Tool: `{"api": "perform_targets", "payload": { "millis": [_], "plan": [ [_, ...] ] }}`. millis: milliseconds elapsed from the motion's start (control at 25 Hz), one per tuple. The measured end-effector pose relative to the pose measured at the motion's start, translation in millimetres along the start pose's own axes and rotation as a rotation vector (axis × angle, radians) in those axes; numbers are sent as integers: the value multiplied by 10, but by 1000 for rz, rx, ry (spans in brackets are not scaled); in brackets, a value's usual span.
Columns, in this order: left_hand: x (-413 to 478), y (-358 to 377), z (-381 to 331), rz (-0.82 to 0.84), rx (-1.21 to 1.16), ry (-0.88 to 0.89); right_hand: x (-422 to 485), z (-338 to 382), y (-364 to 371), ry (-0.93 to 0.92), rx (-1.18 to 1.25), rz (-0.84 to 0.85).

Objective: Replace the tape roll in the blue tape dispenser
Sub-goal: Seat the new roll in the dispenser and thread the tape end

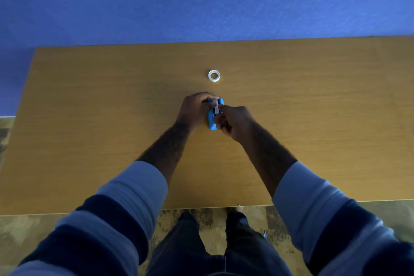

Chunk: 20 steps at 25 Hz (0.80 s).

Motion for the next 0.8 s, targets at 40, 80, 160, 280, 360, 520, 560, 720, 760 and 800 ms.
{"api": "perform_targets", "payload": {
  "millis": [40, 80, 160, 280, 360, 520, 560, 720, 760, 800],
  "plan": [
    [-1, -6, 1, -2, -3, 0, 22, 22, 13, 10, -19, -5],
    [-5, -9, -2, -5, -7, 3, 35, 38, 24, 21, -37, -9],
    [-8, -17, 4, -15, -29, 6, 49, 62, 49, 51, -49, -6],
    [-18, -25, -5, -17, -46, -7, -3, 76, 68, 112, -16, 25],
    [-17, -22, -11, -9, -37, -2, -48, 69, 62, 138, -12, 37],
    [-23, -26, -30, -4, -37, -5, -81, 59, 62, 133, 2, 49],
    [-23, -31, -40, -2, -35, -5, -85, 68, 60, 122, 12, 46],
    [-23, -31, -59, -5, -44, -8, -78, 116, 71, 106, 30, 35],
    [-18, -31, -57, -5, -46, -9, -75, 123, 79, 112, 31, 34],
    [-17, -28, -54, -6, -49, -7, -74, 126, 86, 117, 40, 31]
  ]
}}
Point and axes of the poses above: each hand's wrist, its own x-axis towards the middle knuckle, its own y-axis out of the palm, z = x × y, the point moved 6 cm from there along x, towards the middle knuckle, and after that the axes turned 9 degrees about y, right-handed, at the moved point
